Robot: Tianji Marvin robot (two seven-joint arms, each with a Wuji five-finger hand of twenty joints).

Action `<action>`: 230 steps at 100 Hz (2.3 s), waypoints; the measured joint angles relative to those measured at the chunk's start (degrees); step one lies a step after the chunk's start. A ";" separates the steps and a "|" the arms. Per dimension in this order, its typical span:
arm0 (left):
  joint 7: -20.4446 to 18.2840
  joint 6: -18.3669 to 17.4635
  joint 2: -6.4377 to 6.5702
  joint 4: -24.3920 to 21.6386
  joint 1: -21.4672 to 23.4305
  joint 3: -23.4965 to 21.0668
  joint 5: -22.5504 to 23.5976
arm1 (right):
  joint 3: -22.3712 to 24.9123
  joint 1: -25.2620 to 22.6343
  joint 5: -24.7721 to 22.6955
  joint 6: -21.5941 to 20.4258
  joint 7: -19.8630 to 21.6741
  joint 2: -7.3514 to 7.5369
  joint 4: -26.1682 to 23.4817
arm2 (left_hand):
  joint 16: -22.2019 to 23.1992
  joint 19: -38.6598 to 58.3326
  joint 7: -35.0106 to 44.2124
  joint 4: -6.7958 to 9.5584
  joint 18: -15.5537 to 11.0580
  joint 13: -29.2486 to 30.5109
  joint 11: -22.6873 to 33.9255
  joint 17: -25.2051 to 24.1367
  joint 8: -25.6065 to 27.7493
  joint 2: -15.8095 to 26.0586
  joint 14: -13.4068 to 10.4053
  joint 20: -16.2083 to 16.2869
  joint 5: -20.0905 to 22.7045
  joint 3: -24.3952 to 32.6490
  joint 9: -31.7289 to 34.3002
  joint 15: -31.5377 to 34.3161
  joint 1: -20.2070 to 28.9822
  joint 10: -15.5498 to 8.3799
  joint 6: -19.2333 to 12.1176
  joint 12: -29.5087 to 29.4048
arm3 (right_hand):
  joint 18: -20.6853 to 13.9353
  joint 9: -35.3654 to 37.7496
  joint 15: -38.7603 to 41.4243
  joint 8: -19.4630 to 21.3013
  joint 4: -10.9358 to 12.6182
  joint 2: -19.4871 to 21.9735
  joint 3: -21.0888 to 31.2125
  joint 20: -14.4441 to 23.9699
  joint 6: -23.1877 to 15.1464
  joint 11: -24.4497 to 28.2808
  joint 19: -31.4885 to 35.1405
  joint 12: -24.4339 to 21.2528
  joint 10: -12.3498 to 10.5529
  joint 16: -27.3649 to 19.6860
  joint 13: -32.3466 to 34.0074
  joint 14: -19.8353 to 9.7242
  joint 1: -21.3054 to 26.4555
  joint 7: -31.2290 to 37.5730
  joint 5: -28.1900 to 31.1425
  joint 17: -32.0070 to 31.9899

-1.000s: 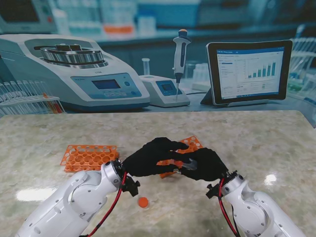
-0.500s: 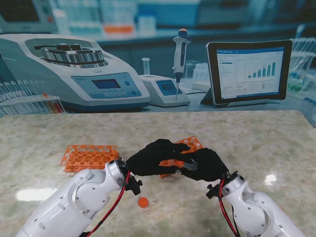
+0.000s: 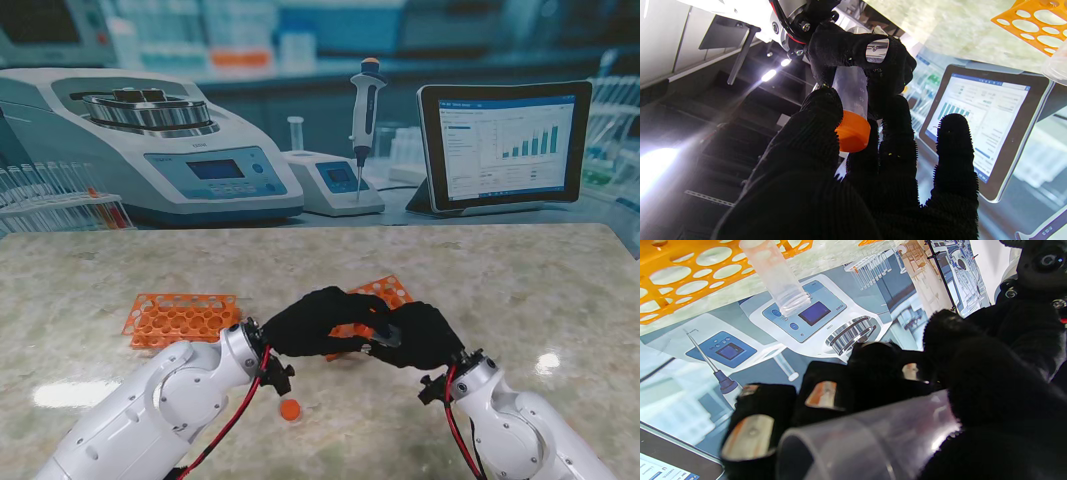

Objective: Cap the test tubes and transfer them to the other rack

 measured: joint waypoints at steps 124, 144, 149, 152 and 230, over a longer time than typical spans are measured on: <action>-3.42 0.48 0.13 -0.68 -2.16 1.20 -4.13 | 0.09 -1.94 -1.36 -3.17 -4.06 -0.46 -0.42 | 3.65 32.11 22.37 -3.40 -6.93 12.30 -3.83 24.38 24.41 -0.38 -12.10 14.16 -2.25 -0.08 5.07 40.92 -0.24 -0.32 -7.59 32.50 | 0.33 -0.60 -0.04 -1.43 -0.82 1.44 -4.83 -0.90 4.93 -4.70 -0.96 -2.81 1.62 -2.20 0.55 0.91 -2.22 -2.72 -0.59 -0.08; -3.44 0.34 0.13 -0.97 -2.15 0.86 -4.92 | -0.06 -1.66 -1.27 -3.25 -3.71 -0.47 -0.53 | 2.66 28.37 22.37 -3.41 -6.19 12.58 -2.69 24.38 25.10 -0.38 -11.75 14.04 -1.23 -0.08 6.78 40.96 -0.24 -0.01 -7.97 30.81 | 1.55 -2.66 -4.22 -5.15 -3.05 1.44 -6.85 -2.38 5.10 -8.17 -4.61 -5.08 2.39 -3.79 1.32 1.68 -2.26 -5.71 -2.81 -0.90; -3.59 0.33 0.13 -1.10 -2.15 0.75 -5.20 | -0.14 -1.55 -1.26 -3.25 -3.71 -0.48 -0.53 | 2.58 27.90 22.37 -3.42 -6.16 12.76 -2.29 24.40 25.14 -0.38 -11.73 14.03 -1.21 -0.08 7.10 40.96 -0.24 0.26 -7.97 30.33 | 1.60 -2.87 -4.59 -5.57 -3.28 1.45 -7.11 -3.02 5.10 -8.87 -5.72 -5.61 2.54 -4.31 1.34 1.82 -2.26 -6.44 -2.86 -1.16; -3.69 0.30 0.13 -1.22 -2.15 0.65 -5.25 | -0.20 -1.48 -1.26 -3.25 -3.71 -0.48 -0.53 | 2.54 27.65 22.37 -3.42 -6.16 12.93 -2.17 24.41 25.39 -0.38 -11.68 14.02 -1.19 -0.08 7.57 40.91 -0.24 0.32 -7.97 30.15 | 2.22 -3.34 -5.80 -6.00 -3.58 1.49 -7.57 -3.08 5.10 -9.47 -6.33 -5.81 2.92 -4.37 1.39 2.00 -2.26 -6.56 -3.32 -1.33; -4.86 -0.45 0.70 -4.64 -1.03 -2.31 -3.49 | -1.53 -0.03 -1.67 -2.96 -4.00 -0.71 -0.46 | 2.04 25.35 22.37 -4.52 -5.93 13.85 7.43 25.19 25.84 -0.38 -10.17 13.58 -0.55 -0.08 9.24 39.69 -0.24 0.97 -7.97 28.67 | 8.26 -10.43 -41.21 -38.13 -4.90 2.30 -12.27 -5.31 0.82 -27.90 -26.45 -19.36 8.53 -11.47 2.50 6.92 -0.60 -19.89 -9.46 -13.56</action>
